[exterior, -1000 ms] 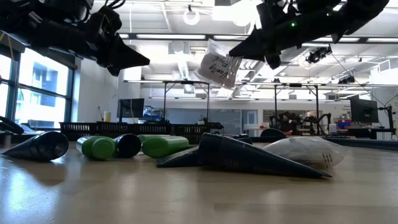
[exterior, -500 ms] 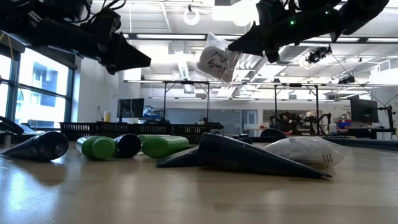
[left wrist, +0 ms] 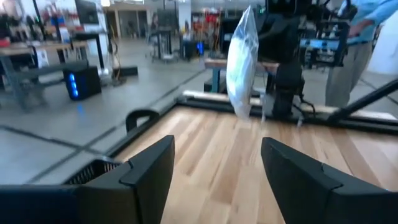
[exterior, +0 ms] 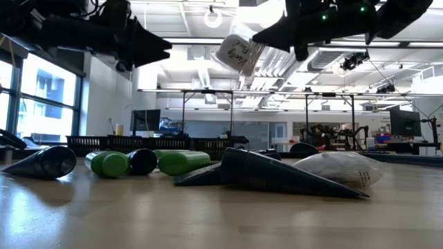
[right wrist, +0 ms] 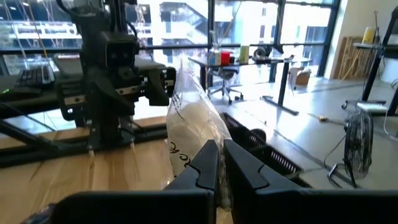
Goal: Pick & Place Travel size toiletries
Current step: Put the cotton pack into the left black bin
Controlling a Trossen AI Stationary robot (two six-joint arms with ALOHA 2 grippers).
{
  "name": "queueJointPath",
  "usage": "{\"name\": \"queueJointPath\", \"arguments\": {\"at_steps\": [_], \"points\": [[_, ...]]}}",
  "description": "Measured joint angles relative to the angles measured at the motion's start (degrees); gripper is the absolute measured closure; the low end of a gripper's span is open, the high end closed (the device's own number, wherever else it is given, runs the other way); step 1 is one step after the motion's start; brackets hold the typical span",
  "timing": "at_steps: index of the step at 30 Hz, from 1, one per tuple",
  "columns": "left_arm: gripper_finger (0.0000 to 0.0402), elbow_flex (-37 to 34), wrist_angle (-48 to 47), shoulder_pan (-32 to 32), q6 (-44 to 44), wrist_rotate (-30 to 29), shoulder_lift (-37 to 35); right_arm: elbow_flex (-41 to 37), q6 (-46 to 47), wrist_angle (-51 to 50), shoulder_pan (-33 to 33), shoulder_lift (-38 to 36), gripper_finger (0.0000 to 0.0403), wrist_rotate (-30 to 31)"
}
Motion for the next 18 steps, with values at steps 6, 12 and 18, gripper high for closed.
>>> {"name": "queueJointPath", "arguments": {"at_steps": [6, 12, 18], "points": [[0.0165, 4.8, -0.3, 0.0, 0.1, 1.3, 5.5, 0.0, -0.6, 2.0, 0.0, 0.4, 0.0398, -0.2], [0.0165, 10.0, -0.8, 0.7, 1.7, 0.4, 13.8, 0.0, 0.2, 2.3, 0.2, 3.3, 0.0398, -0.2], [0.0165, 13.3, -2.9, 5.3, -3.6, 7.6, 19.3, 0.0, 1.5, 2.1, 0.2, 7.0, 0.0398, -0.2]]}}
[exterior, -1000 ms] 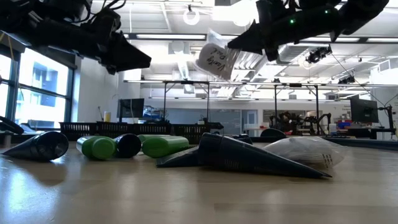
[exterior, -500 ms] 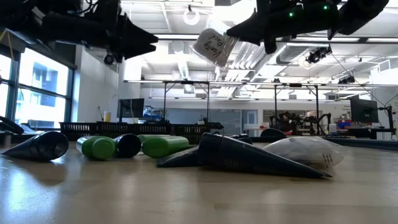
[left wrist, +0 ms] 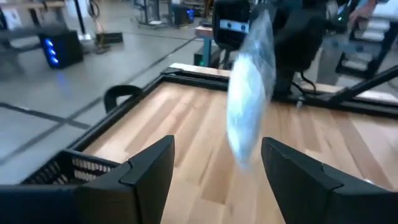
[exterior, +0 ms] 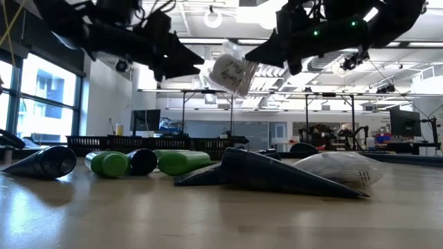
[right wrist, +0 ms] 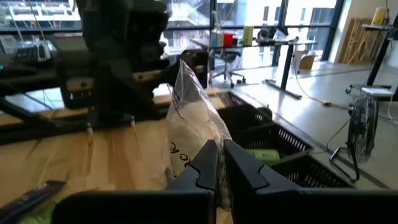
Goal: Pick & Place Travel size toiletries
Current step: Put the cotton pack into the left black bin
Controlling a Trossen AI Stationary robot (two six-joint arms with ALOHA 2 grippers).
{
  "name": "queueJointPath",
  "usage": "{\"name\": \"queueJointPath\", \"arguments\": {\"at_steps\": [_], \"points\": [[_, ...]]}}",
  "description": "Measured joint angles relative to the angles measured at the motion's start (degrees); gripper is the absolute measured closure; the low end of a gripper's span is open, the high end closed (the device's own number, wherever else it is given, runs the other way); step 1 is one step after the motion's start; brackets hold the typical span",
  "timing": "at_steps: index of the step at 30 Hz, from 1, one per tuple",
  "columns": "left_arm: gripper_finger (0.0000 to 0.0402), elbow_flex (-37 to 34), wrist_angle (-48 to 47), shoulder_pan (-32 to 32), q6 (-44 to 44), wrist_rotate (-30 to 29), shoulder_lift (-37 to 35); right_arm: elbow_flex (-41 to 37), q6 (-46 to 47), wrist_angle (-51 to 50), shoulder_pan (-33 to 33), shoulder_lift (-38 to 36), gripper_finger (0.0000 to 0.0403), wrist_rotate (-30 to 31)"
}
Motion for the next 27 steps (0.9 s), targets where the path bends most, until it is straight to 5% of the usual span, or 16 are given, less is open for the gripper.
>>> {"name": "queueJointPath", "arguments": {"at_steps": [15, 27], "points": [[0.0165, 7.3, 0.4, 1.8, -1.0, 8.8, 10.0, 0.0, 0.0, 1.1, 0.0, 1.5, 0.0398, 0.2], [0.0166, 10.4, 0.4, 1.8, -1.0, 9.7, 14.7, 0.0, -0.2, 0.9, 0.0, 1.5, 0.0398, 0.2]]}}
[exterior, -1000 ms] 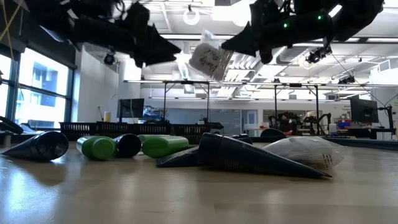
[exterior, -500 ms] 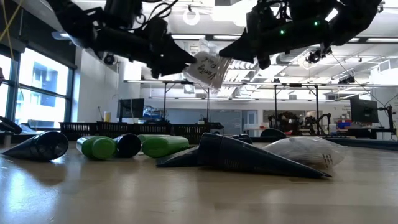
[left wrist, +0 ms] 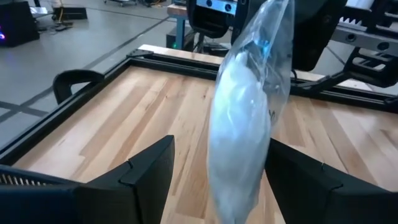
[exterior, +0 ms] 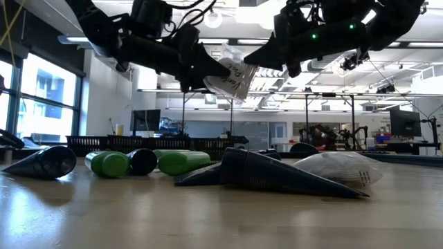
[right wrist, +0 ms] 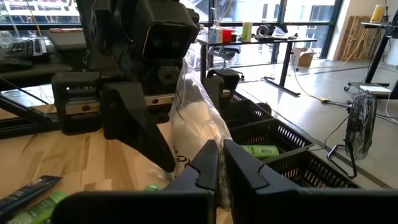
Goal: Pick & Place Travel size toiletries
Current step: Put the cotton pack into the left black bin
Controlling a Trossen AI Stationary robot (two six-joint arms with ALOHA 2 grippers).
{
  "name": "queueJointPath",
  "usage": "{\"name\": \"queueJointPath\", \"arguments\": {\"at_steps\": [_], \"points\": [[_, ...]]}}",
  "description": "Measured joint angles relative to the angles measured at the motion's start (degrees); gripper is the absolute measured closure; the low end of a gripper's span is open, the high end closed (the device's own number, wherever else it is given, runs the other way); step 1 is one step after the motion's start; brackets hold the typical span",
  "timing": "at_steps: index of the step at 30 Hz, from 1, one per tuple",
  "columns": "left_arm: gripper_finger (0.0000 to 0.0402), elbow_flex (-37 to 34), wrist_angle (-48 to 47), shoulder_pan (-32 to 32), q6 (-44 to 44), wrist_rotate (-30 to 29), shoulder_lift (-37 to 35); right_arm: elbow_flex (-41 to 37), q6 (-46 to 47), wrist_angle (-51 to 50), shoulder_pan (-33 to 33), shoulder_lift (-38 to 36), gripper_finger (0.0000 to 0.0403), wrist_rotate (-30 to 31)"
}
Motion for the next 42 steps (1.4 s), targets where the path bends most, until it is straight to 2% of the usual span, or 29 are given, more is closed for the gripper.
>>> {"name": "queueJointPath", "arguments": {"at_steps": [3, 13, 27, 31, 37, 42], "points": [[0.0183, 0.0, 0.1, 0.0, 0.0, 1.0, 0.0, 0.0, 0.0, 0.0, 0.0, 0.0, 0.0398, 0.0], [0.0281, 0.0, 0.1, 0.0, 0.0, 2.1, 0.0, 0.0, 0.0, 0.0, 0.0, 0.0, 0.0398, 0.0], [0.0354, 0.0, 0.1, 0.0, 0.0, 2.1, 0.0, 0.0, 0.0, 0.0, 0.0, 0.0, 0.0392, -0.2], [0.0360, 0.0, 0.2, 0.0, 0.0, 2.1, 0.0, 0.0, 0.0, 0.0, 0.0, 0.0, 0.0354, 1.4], [0.0361, 0.0, 0.1, 0.0, -0.2, 2.0, 0.0, 0.0, 1.2, 0.9, 0.3, -0.1, 0.0258, 1.4], [0.0361, 0.0, 0.1, 0.0, -0.1, 0.0, -0.1, 0.0, -0.2, 0.0, 1.8, -3.3, 0.0186, 1.6]]}}
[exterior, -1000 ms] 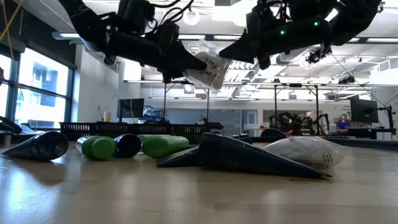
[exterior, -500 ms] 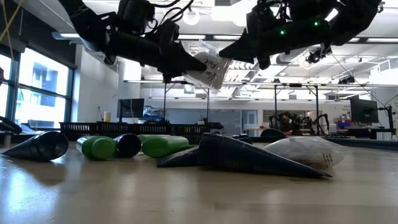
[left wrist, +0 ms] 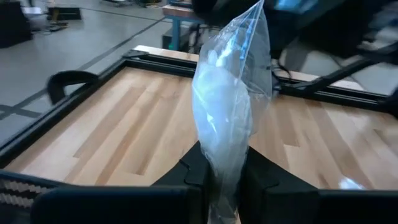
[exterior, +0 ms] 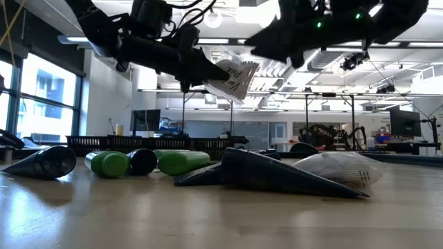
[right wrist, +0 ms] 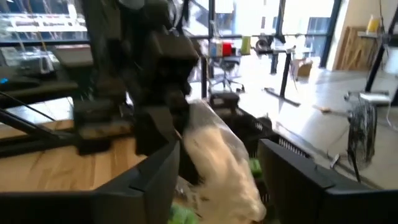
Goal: Pick & Place Travel size toiletries
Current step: Put the cotton pack into the left black bin
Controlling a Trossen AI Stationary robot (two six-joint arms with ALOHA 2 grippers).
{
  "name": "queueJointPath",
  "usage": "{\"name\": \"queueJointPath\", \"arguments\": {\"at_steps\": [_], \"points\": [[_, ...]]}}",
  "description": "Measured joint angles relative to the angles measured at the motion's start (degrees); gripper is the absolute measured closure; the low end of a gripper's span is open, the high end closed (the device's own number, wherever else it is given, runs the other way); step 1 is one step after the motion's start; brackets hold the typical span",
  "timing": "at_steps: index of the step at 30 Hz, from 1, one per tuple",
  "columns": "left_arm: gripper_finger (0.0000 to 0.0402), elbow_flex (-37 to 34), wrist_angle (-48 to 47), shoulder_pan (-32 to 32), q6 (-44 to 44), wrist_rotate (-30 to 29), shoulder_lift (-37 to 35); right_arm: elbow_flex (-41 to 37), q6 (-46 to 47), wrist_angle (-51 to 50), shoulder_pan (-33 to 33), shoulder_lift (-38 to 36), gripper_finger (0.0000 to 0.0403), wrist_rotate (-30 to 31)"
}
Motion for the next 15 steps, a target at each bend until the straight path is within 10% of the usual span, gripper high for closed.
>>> {"name": "queueJointPath", "arguments": {"at_steps": [15], "points": [[0.0362, 0.0, -23.7, 0.0, 3.6, -34.3, -15.1, 0.0, -1.1, -15.1, 3.1, -9.2, 0.0168, 8.9]]}}
